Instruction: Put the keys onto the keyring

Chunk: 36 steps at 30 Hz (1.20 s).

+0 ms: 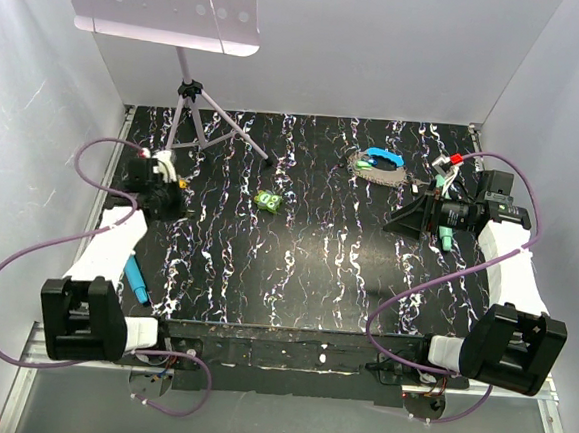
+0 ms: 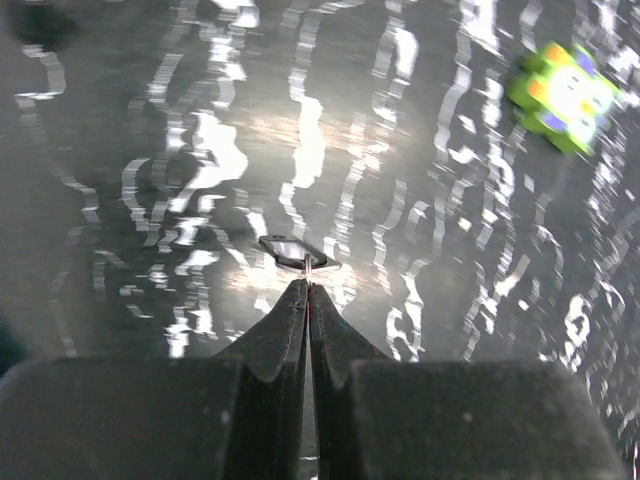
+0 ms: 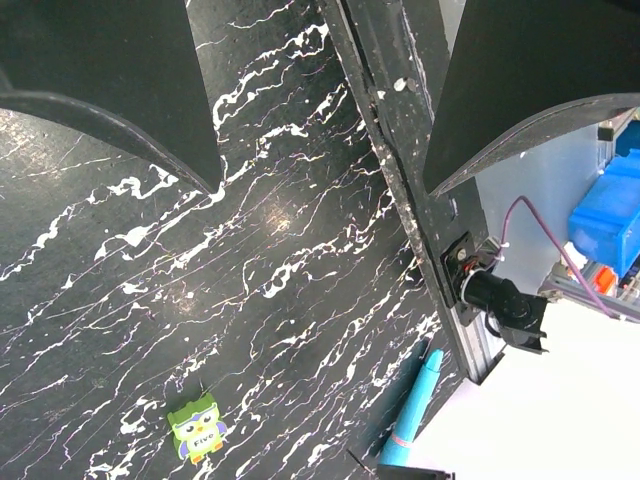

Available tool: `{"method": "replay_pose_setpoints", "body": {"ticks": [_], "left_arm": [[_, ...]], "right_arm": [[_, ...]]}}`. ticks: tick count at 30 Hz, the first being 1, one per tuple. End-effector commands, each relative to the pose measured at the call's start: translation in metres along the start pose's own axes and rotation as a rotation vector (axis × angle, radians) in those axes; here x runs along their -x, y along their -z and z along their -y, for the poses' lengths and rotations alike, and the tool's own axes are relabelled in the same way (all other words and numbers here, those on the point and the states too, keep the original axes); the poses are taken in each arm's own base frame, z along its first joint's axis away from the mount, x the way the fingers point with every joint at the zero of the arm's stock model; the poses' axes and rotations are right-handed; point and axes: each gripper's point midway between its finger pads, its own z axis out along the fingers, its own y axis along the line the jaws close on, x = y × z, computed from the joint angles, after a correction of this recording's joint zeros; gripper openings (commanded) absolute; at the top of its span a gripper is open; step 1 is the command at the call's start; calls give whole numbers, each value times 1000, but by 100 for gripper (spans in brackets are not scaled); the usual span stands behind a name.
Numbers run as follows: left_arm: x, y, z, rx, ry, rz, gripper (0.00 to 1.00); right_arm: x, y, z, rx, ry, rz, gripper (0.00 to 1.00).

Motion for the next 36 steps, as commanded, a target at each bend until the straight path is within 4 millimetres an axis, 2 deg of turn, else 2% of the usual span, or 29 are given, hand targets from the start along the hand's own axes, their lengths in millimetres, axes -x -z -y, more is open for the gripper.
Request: {"method": "replay_pose_setpoints", "body": {"ticks": [1, 12, 21, 26, 36], "left_arm": [[-25, 20, 61, -165, -106, -24, 0], [-67, 65, 144, -416, -326, 25, 0], [-97, 94, 220, -652, -497, 105, 0], [-116, 101, 256, -714, -583, 88, 0], [-166, 95, 314, -786, -713, 0, 0]], "right_arm": [[13, 3, -9, 24, 57, 19, 90], [8, 1, -18, 89, 91, 32, 91], [1, 1, -20, 110, 108, 29, 91], [-1, 1, -19, 110, 110, 26, 91], [-1, 1, -20, 112, 122, 25, 91]]}}
